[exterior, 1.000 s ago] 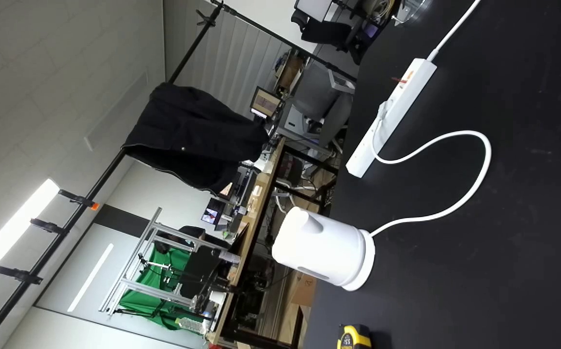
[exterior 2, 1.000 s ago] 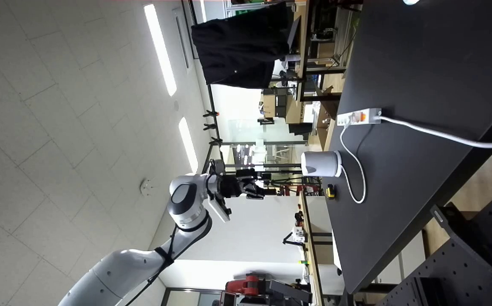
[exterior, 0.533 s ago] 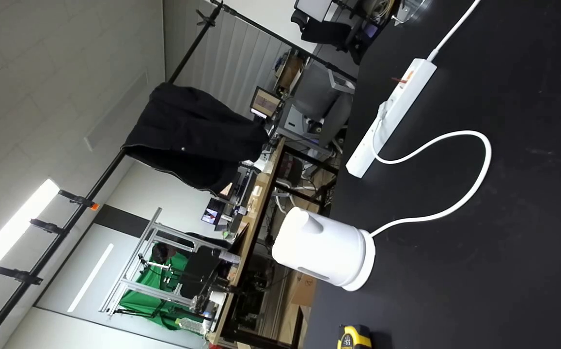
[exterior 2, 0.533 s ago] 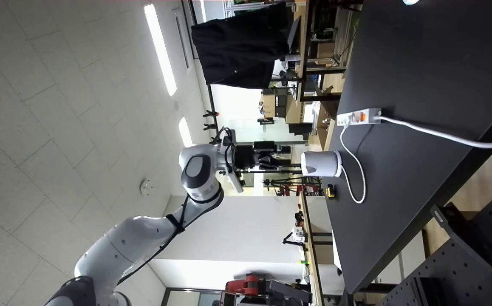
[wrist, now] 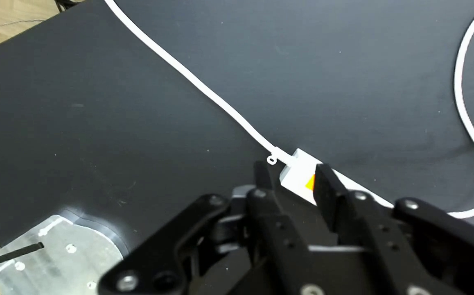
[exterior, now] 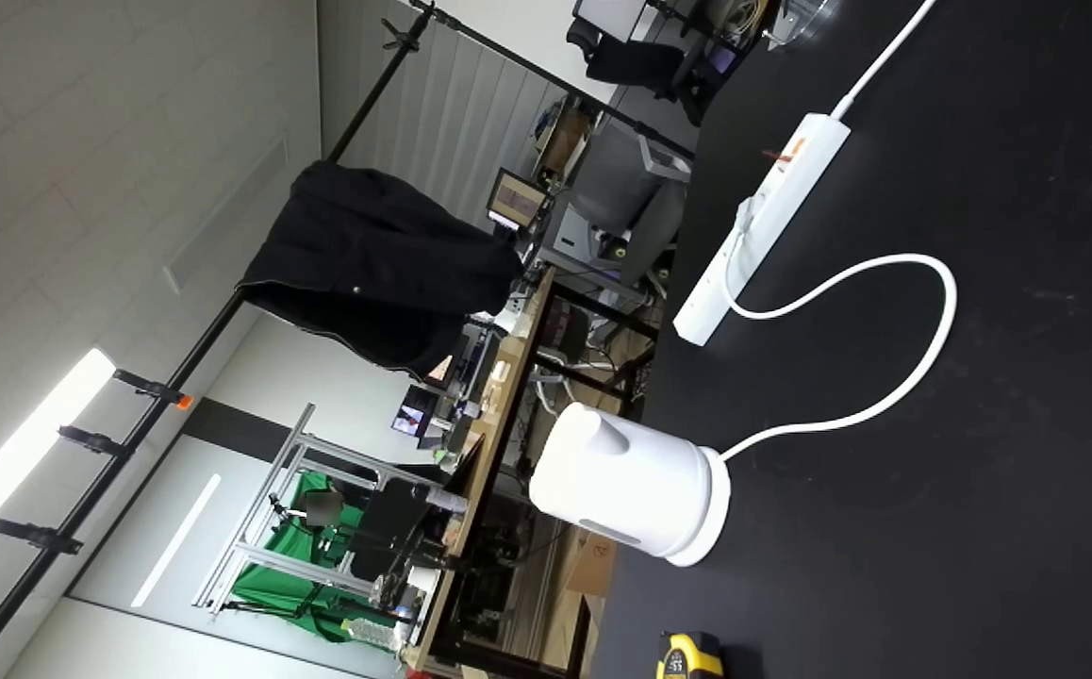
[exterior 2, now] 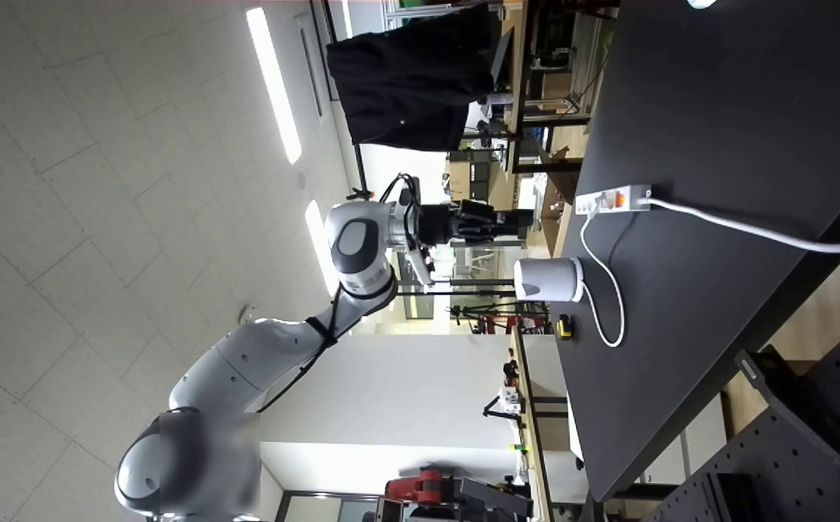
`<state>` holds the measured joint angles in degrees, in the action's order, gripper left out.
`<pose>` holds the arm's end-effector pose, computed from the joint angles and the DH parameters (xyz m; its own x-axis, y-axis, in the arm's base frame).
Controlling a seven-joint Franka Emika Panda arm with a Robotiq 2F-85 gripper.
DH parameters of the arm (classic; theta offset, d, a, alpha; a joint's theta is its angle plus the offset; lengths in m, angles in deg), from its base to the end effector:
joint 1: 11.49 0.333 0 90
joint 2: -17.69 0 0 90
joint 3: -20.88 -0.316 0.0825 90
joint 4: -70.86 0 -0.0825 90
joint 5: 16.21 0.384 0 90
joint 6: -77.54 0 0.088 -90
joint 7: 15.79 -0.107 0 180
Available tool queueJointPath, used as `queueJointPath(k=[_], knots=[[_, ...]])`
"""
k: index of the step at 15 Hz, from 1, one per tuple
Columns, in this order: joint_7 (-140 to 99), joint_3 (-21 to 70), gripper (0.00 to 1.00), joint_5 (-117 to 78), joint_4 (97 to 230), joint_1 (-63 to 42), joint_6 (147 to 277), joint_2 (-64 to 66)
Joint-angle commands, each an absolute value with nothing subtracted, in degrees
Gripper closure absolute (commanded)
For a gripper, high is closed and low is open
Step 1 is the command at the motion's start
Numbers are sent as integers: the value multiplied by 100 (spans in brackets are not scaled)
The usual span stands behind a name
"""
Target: Turn on the extension cable
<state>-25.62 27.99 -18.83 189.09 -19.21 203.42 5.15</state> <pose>0.5533 -0.1467 0.3222 0.9174 -0.3911 -0.0730 -0.3860 -0.9194 0.0751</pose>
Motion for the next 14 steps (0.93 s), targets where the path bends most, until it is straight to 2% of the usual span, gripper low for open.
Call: queueJointPath(k=[1, 3, 4, 5, 14], knots=[[-2650, 2856, 95, -1698, 18108, -1916, 19883, 17], [-2580, 2839, 100, -1600, 17836, -1918, 19712, -138], [-2538, 2836, 100, -1592, 17714, -1920, 19569, -196], [-2542, 2852, 99, -1686, 18126, -1891, 19914, -8], [-2531, 2847, 99, -1626, 17878, -1894, 19723, -151]])
